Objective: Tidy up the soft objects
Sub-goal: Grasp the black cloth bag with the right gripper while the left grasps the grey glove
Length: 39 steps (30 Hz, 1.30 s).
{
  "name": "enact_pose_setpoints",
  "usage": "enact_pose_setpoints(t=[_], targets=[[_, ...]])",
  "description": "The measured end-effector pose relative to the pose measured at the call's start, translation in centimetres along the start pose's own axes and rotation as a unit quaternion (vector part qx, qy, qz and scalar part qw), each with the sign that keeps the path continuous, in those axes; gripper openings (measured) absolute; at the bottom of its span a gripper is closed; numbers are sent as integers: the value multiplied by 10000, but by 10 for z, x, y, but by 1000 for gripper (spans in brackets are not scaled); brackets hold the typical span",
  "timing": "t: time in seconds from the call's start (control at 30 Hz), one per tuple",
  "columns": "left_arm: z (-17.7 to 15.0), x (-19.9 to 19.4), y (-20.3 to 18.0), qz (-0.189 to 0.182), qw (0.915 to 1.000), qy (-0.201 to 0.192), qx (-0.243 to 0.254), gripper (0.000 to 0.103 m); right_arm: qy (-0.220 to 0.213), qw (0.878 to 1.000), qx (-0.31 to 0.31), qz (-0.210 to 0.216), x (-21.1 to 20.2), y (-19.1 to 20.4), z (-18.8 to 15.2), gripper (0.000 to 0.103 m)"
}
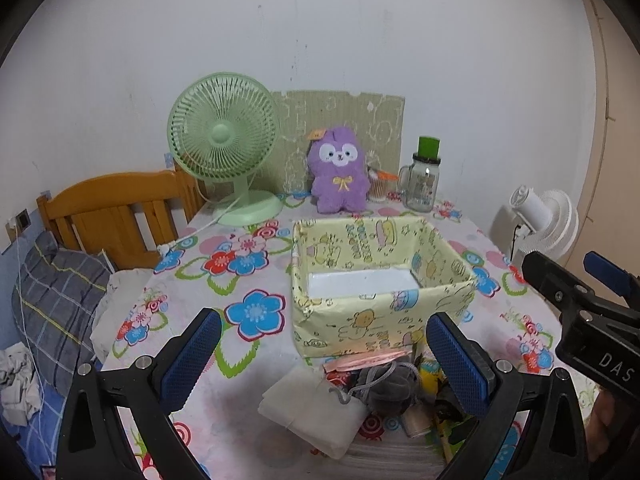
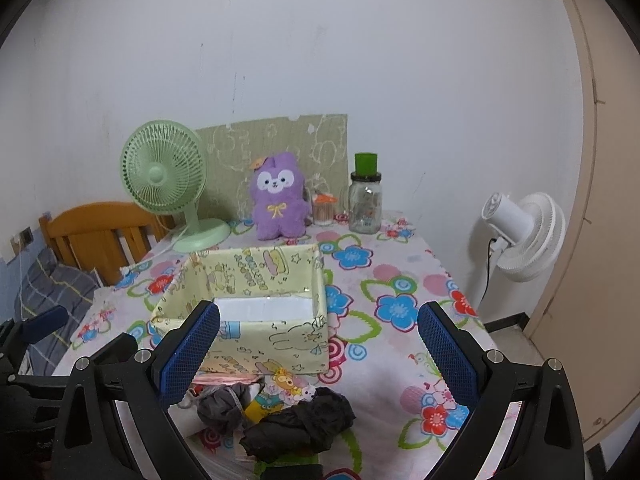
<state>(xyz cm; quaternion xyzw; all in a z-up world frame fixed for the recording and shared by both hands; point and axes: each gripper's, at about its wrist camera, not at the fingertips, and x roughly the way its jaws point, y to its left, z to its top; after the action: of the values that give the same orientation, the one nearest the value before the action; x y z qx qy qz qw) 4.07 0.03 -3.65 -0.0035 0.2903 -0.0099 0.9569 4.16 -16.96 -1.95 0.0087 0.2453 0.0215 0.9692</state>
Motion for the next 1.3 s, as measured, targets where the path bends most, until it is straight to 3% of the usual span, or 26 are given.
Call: enact_pose_setpoints(t=[0.63, 1.3], targets=[[-30, 52, 1, -49, 9969, 788, 22, 102, 831, 9961, -164, 237, 57, 12, -33, 100], [-55, 82, -27, -472, 9893, 1320, 403, 99, 1627, 9864, 23, 237, 87, -2, -69, 96]])
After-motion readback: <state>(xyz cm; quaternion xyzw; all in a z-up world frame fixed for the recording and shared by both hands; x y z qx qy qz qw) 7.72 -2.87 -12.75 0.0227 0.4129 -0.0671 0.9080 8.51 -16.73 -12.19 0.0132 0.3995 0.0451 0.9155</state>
